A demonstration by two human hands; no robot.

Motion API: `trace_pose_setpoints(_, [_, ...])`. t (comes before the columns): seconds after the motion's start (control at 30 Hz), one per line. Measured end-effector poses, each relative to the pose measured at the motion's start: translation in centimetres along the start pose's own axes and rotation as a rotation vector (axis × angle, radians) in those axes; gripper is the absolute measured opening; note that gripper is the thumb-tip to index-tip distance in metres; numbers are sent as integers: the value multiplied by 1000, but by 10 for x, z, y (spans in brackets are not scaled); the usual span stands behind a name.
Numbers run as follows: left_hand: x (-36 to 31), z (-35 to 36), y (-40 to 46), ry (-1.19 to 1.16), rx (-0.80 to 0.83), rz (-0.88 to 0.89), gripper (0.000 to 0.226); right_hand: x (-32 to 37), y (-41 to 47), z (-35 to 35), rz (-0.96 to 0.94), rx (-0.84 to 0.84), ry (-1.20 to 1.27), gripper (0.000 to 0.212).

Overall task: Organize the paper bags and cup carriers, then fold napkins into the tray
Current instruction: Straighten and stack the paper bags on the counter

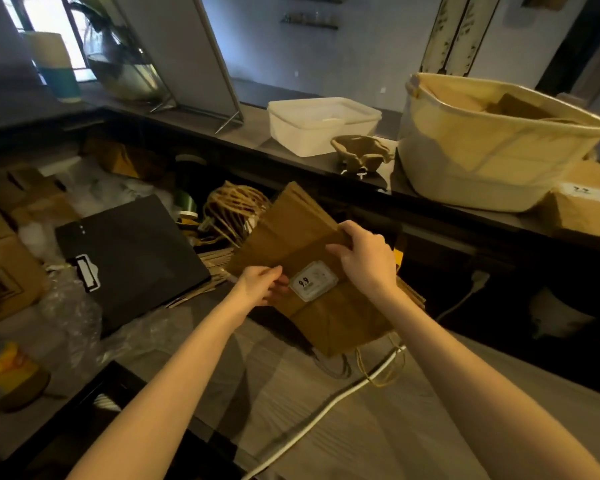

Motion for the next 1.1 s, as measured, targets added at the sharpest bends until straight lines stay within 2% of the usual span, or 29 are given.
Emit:
trace_pose_setpoints(0.1, [-18, 4, 2, 4, -168, 159, 23, -35, -15, -38, 81, -84, 245, 19])
trace_pose_setpoints(0.17, [-33, 19, -4, -14, -230, 298, 30, -62, -30, -61, 140, -174, 357, 15])
trace_pose_setpoints(0.27, [-57, 54, -22, -36, -251, 455, 43, -104, -58, -92, 214, -300, 479, 11])
trace_pose_setpoints(0.33, [-64, 81, -31, -98, -197, 482, 48, -136, -81, -108, 282, -364, 544, 10])
trace_pose_setpoints(0.4, [-61, 118, -34, -175, -28, 395, 53, -169, -107, -118, 369, -421, 624, 9])
trace_pose_setpoints(0.47, [-51, 162, -37, -148, 171, 288, 53, -199, -135, -123, 476, -466, 731, 11])
trace_pose_setpoints(0.6, [-28, 235, -52, -87, 510, 138, 36, -255, -192, -119, 706, -544, 858, 10])
trace_pose_setpoints(0.7, [-7, 270, -57, -53, 680, 17, 31, -287, -234, -107, 855, -575, 927, 9])
trace_pose_setpoints(0.77, [10, 284, -57, 4, 728, -35, 36, -303, -258, -94, 948, -578, 994, 10])
trace_pose_setpoints(0.9, [42, 305, -52, 126, 752, -64, 29, -327, -294, -61, 1123, -572, 1049, 33])
trace_pose_setpoints(1.0, [64, 311, -41, 144, 706, -102, 16, -339, -304, -39, 1174, -512, 1048, 17])
trace_pose_setpoints(1.1, [88, 311, -26, 163, 638, -134, 21, -349, -306, -17, 1205, -451, 1041, 15])
Point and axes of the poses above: each hand's wrist, its own y-axis towards the middle knuckle, its own z-axis out of the palm, x = y × z, the point moved 10 cm from there along y, towards the middle knuckle, and after that the axes turned 9 degrees about -y, right-handed, at the moved point
